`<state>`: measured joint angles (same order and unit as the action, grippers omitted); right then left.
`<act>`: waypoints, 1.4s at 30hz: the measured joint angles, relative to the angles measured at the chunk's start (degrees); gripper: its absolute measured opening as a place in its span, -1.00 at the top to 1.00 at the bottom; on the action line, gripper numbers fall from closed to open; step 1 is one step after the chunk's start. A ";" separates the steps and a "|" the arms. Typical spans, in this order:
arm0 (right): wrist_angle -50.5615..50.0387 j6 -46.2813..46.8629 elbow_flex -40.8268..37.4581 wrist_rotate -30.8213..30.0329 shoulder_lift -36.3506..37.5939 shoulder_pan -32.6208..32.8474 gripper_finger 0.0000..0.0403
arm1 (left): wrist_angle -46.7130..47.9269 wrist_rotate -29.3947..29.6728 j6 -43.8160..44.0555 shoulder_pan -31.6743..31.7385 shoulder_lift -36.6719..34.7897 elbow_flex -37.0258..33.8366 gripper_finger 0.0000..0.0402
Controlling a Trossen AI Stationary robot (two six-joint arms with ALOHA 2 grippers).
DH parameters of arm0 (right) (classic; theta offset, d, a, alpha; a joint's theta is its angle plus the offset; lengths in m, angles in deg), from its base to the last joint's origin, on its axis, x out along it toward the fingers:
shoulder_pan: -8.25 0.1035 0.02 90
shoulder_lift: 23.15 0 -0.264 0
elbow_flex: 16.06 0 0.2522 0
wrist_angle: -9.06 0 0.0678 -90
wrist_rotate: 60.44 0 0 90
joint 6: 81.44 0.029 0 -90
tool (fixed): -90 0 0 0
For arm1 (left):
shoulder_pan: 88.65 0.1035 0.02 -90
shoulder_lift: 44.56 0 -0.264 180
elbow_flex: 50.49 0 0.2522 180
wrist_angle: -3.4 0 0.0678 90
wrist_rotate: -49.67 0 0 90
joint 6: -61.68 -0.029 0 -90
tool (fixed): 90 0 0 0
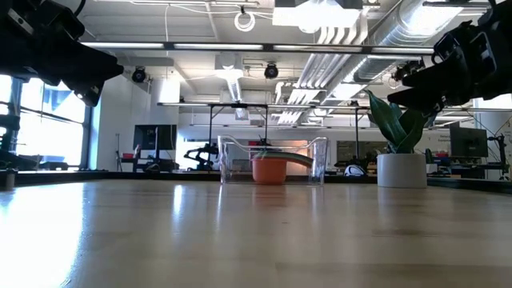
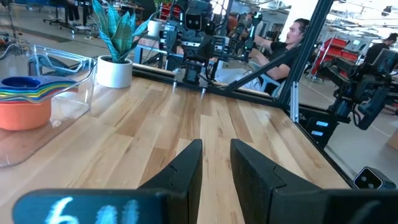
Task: Nest measuring cups in basket
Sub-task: Return to Home Position
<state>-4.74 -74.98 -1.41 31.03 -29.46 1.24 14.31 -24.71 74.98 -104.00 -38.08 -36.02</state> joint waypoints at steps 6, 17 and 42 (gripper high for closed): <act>-0.04 1.07 0.00 0.00 0.00 0.00 -0.43 | 0.00 0.00 0.00 0.01 -0.02 0.00 0.63; -0.06 1.05 0.00 0.02 0.00 0.00 -0.43 | 0.00 0.00 0.00 -0.01 -0.02 0.00 0.63; -0.08 1.05 0.02 0.02 -0.01 0.00 -0.43 | -0.02 0.00 0.00 0.01 -0.02 0.00 0.63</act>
<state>-4.82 -73.93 -1.39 31.05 -29.47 1.24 14.29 -24.71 74.98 -103.99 -38.10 -36.02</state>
